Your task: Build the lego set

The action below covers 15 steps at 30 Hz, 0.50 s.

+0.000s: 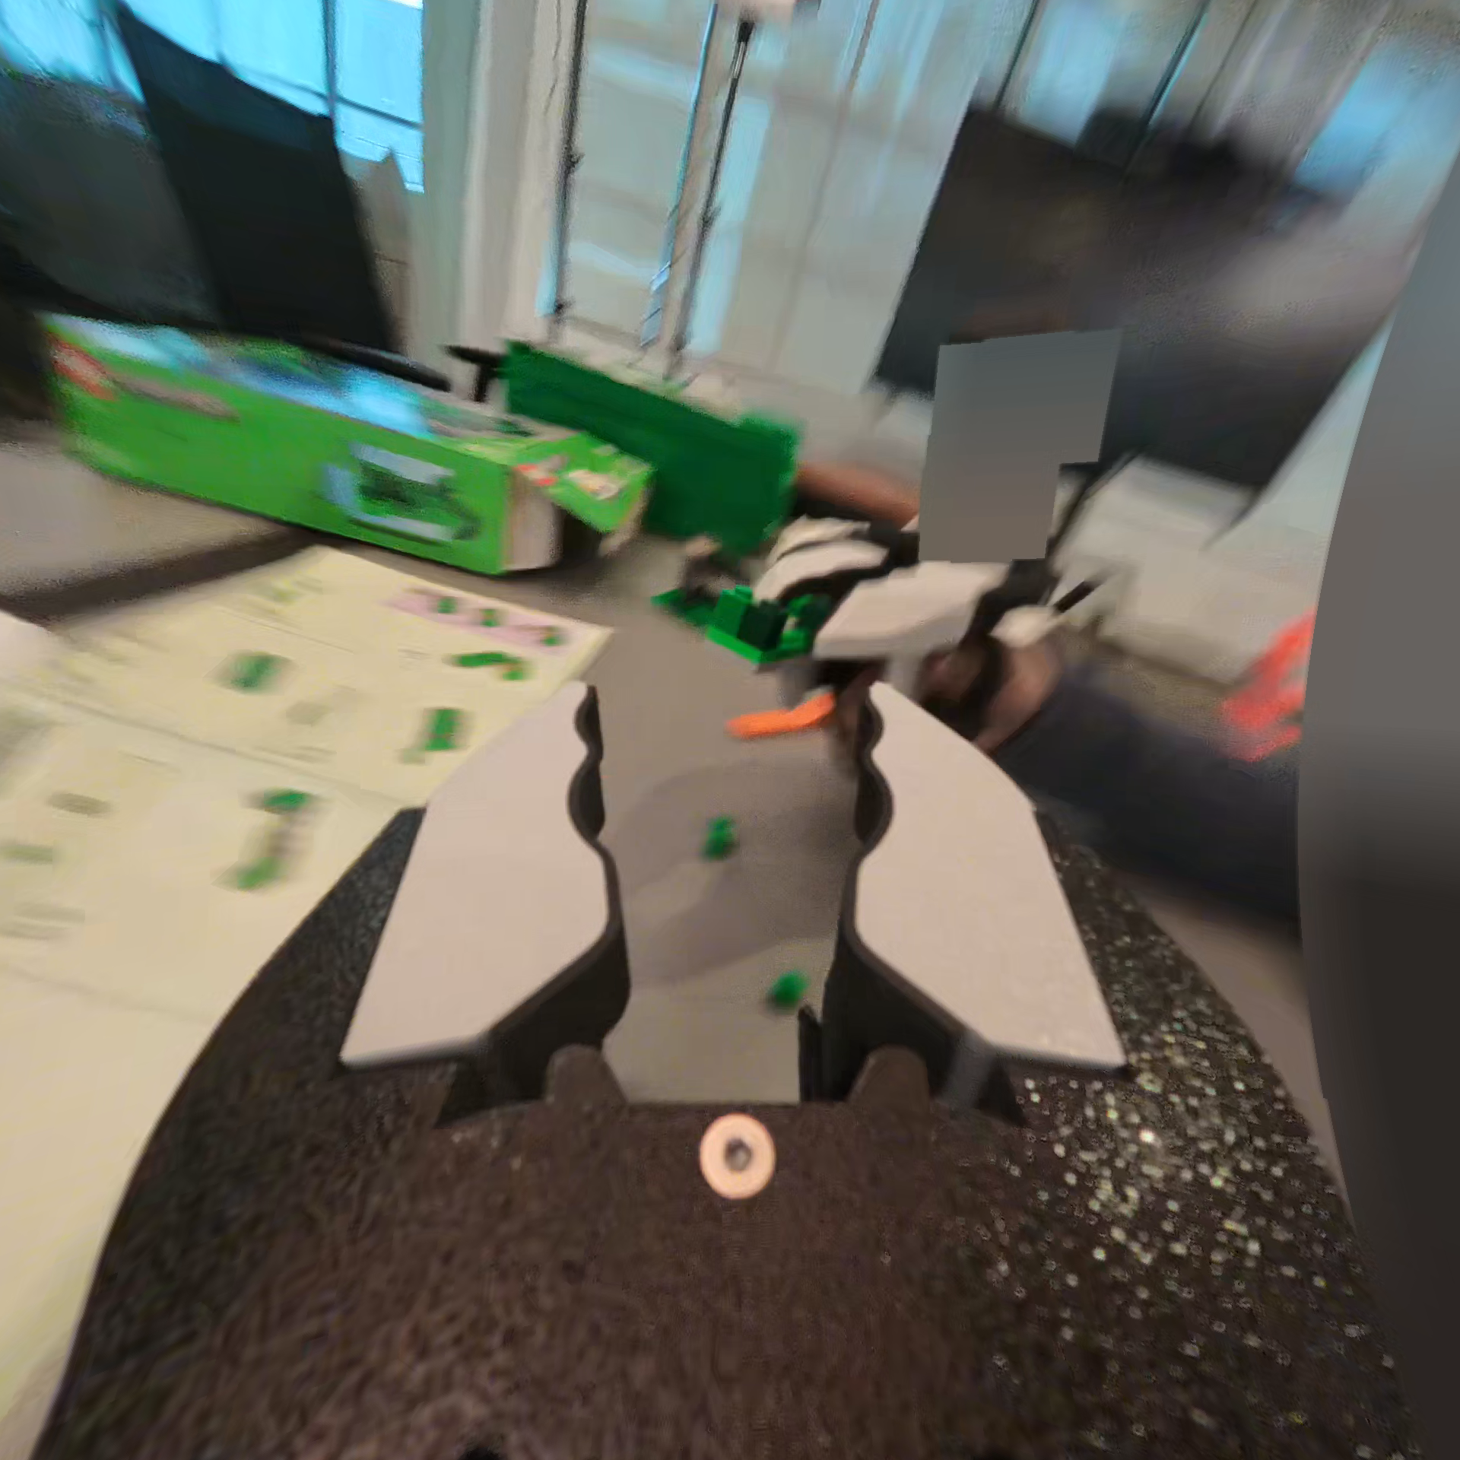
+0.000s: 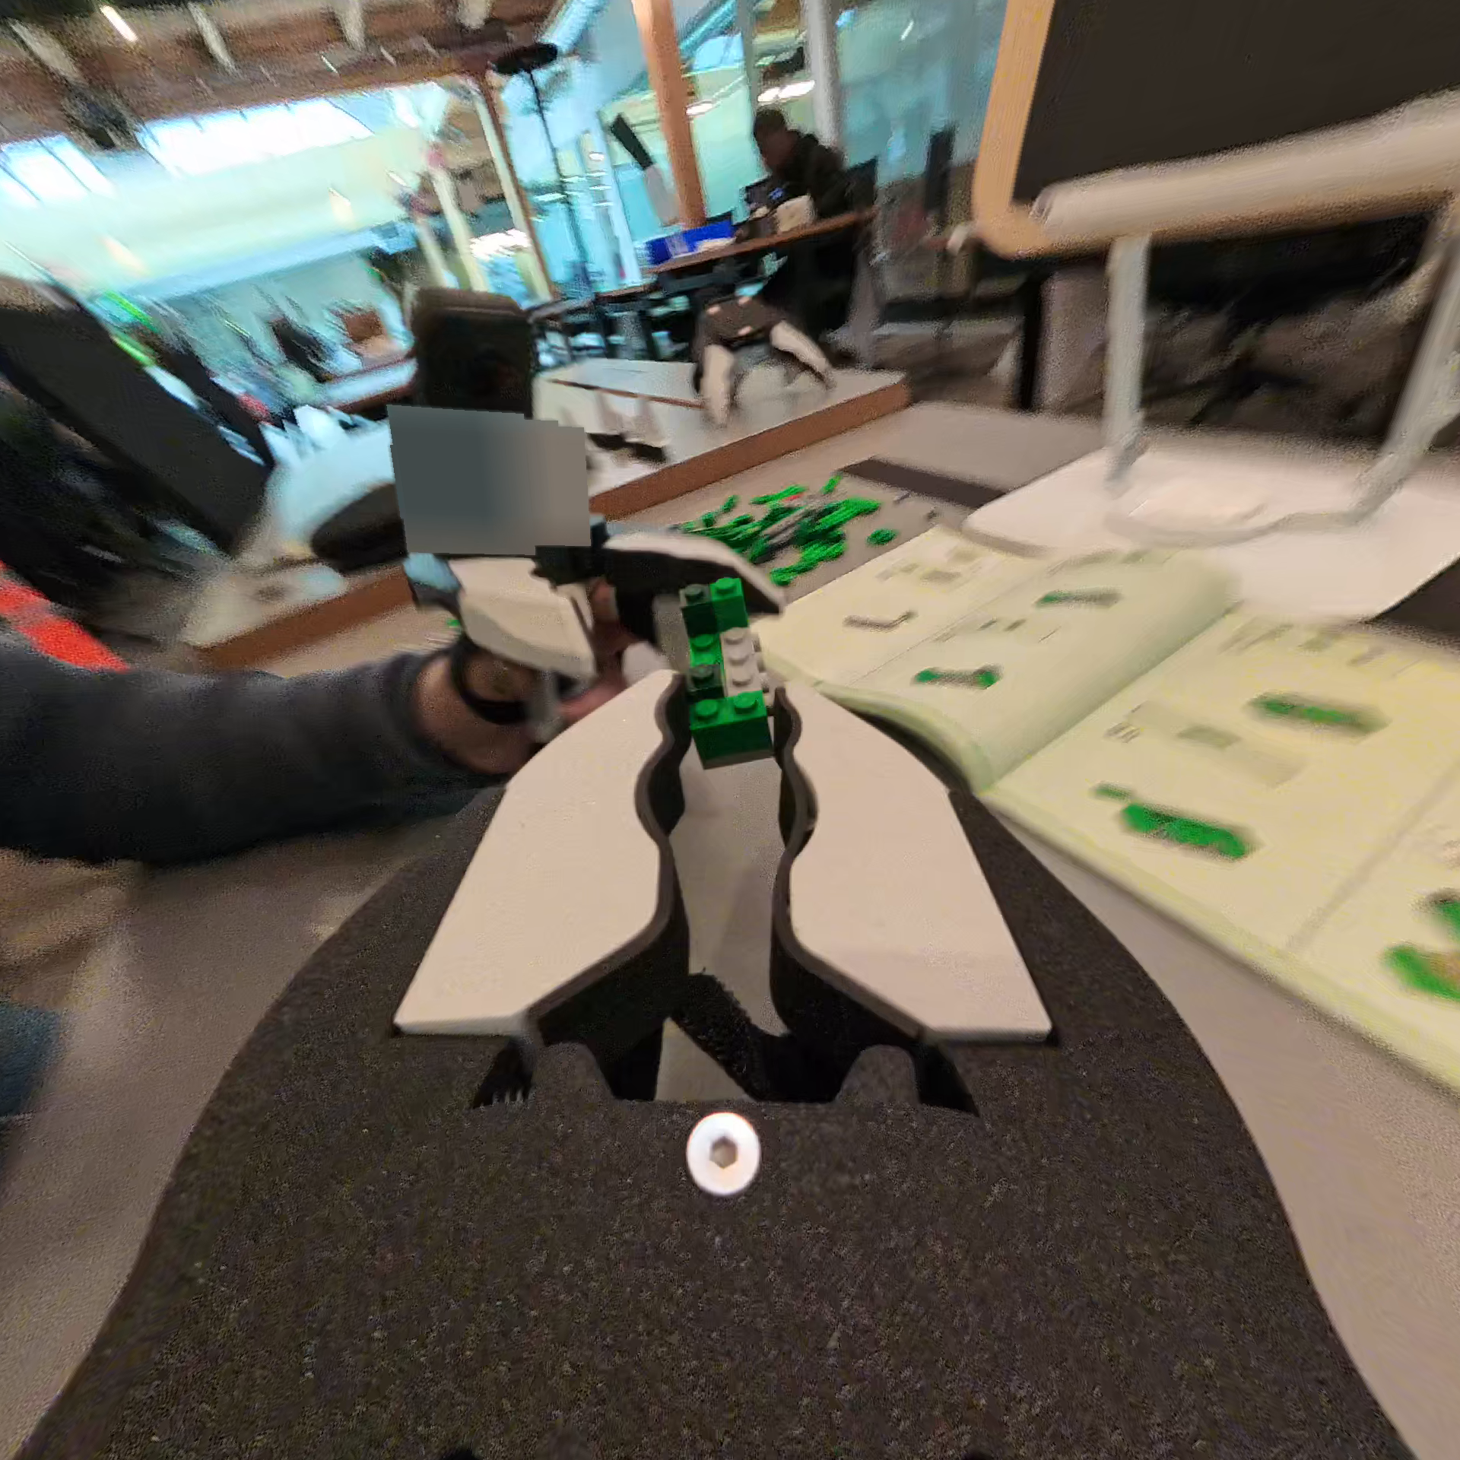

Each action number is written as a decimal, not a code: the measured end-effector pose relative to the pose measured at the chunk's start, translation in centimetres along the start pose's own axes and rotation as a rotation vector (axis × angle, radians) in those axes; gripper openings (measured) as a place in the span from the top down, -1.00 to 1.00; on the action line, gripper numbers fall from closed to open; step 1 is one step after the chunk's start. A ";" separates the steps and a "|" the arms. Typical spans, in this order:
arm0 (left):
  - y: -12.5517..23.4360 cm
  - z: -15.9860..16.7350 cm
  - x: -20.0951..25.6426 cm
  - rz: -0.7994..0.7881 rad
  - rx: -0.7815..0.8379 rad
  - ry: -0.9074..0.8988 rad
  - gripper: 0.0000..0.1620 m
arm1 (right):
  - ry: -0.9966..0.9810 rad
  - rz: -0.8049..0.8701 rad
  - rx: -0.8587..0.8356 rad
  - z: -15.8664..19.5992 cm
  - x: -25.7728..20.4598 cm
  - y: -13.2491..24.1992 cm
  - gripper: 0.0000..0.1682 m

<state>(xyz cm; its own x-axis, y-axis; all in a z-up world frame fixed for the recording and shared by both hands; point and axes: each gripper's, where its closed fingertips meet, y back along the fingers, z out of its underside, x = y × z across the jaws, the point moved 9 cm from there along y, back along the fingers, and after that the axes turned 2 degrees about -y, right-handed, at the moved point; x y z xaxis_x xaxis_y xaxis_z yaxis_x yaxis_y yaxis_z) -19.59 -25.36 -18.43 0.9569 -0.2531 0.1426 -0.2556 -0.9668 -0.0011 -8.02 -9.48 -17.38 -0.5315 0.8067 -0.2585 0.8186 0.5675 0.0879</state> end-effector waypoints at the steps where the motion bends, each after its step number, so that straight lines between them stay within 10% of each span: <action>1: 0.2 -0.3 0.4 -0.083 -0.057 -0.208 0.25 | -0.101 -0.050 -0.011 0.2 0.4 0.0 0.77; 6: -0.1 0.3 2.9 -0.222 -0.178 -0.807 0.26 | -0.314 -0.160 -0.082 1.2 0.9 -0.4 0.78; 15: -0.6 1.3 4.7 -0.153 -0.191 -1.052 0.55 | -0.468 -0.318 -0.194 2.4 0.4 -1.3 0.78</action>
<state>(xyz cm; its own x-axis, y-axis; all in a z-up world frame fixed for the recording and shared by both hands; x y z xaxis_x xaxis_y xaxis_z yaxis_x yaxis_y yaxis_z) -14.77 -25.97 -19.06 0.5963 -0.1211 -0.7936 -0.0531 -0.9923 0.1115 -8.76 -10.24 -19.88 -0.5553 0.4590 -0.6935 0.5575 0.8242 0.0992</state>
